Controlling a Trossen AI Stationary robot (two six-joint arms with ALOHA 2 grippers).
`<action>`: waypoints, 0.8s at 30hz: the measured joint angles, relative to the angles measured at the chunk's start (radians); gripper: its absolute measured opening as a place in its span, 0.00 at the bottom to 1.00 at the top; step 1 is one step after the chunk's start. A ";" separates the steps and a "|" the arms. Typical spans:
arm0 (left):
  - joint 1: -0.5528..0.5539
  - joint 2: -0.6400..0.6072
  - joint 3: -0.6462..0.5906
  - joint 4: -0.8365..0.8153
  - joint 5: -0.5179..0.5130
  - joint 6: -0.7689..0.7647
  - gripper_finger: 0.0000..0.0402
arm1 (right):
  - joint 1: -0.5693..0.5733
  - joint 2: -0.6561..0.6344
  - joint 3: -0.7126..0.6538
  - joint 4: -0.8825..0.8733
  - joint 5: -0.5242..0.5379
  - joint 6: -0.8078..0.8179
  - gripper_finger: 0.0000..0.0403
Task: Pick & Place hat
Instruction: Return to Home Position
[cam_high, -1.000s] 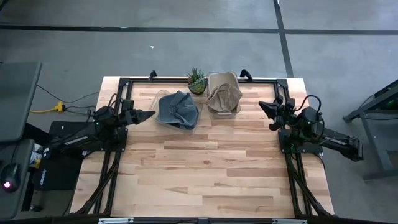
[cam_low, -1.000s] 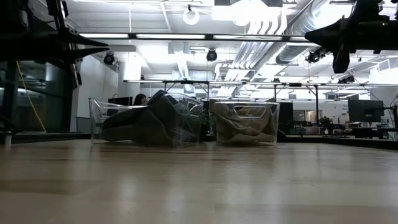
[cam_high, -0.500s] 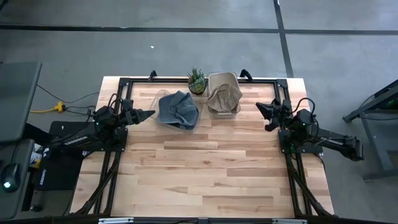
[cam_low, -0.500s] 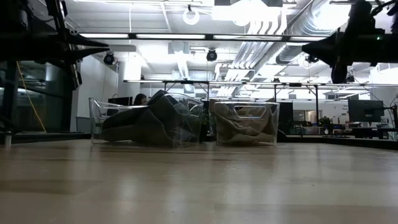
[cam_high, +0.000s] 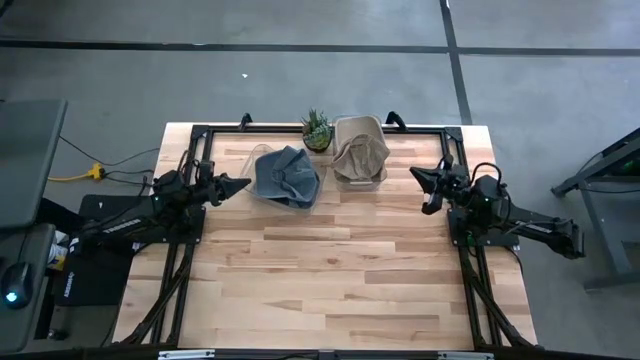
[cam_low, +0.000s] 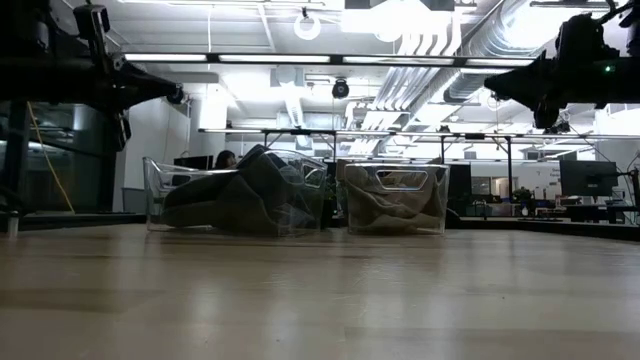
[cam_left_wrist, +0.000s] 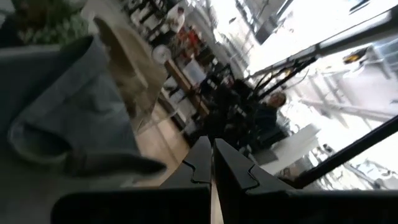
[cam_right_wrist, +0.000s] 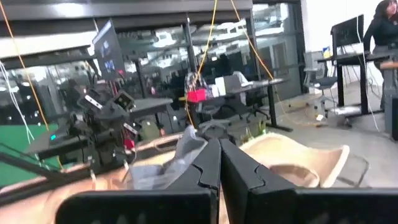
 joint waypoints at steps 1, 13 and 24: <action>0.000 0.000 0.000 -0.016 0.008 -0.002 0.00 | 0.000 0.000 0.000 -0.014 0.000 0.003 0.00; 0.000 0.000 0.000 -0.090 -0.020 0.033 0.00 | 0.000 0.000 0.000 -0.072 -0.002 0.008 0.00; 0.000 0.000 0.000 -0.095 -0.016 -0.004 0.00 | 0.000 0.000 0.000 -0.073 -0.003 0.008 0.02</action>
